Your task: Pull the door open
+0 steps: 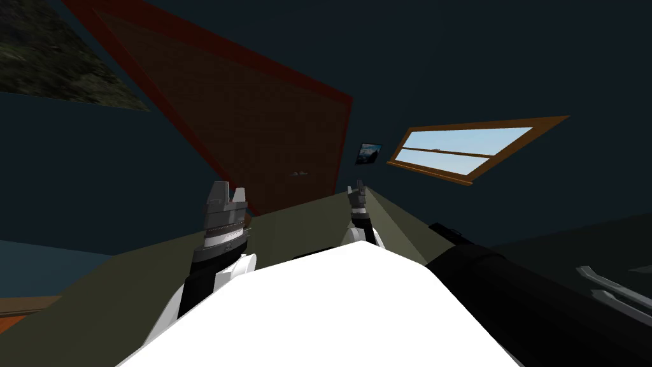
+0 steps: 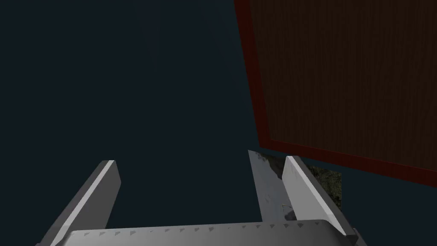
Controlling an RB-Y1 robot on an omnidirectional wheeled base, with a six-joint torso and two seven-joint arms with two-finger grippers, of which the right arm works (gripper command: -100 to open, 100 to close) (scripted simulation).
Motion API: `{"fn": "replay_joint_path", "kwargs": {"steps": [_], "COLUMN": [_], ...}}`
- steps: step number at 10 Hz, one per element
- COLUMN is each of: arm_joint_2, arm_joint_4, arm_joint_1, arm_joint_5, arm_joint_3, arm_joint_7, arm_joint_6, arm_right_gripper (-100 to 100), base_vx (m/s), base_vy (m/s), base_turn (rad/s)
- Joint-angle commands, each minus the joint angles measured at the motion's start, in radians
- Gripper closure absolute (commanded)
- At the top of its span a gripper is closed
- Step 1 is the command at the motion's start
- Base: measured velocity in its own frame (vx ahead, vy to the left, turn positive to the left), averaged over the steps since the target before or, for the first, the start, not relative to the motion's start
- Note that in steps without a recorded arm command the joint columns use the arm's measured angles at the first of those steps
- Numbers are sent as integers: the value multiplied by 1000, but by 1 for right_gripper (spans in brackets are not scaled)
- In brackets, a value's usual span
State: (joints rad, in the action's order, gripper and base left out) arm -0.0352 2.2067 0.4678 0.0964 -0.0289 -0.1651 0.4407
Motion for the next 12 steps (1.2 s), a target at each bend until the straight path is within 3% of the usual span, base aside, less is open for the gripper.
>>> {"fn": "replay_joint_path", "kwargs": {"steps": [1,12], "arm_joint_2": [13,75], "arm_joint_4": [-32,-254], "arm_joint_1": [-11,-87], "arm_joint_5": [2,19], "arm_joint_3": [6,49], "arm_joint_7": [-3,-21], "arm_joint_6": [8,65], "arm_right_gripper": [-100,-100], "base_vx": [40,103], "base_vy": [-73,48], "base_turn": [51,42]}}
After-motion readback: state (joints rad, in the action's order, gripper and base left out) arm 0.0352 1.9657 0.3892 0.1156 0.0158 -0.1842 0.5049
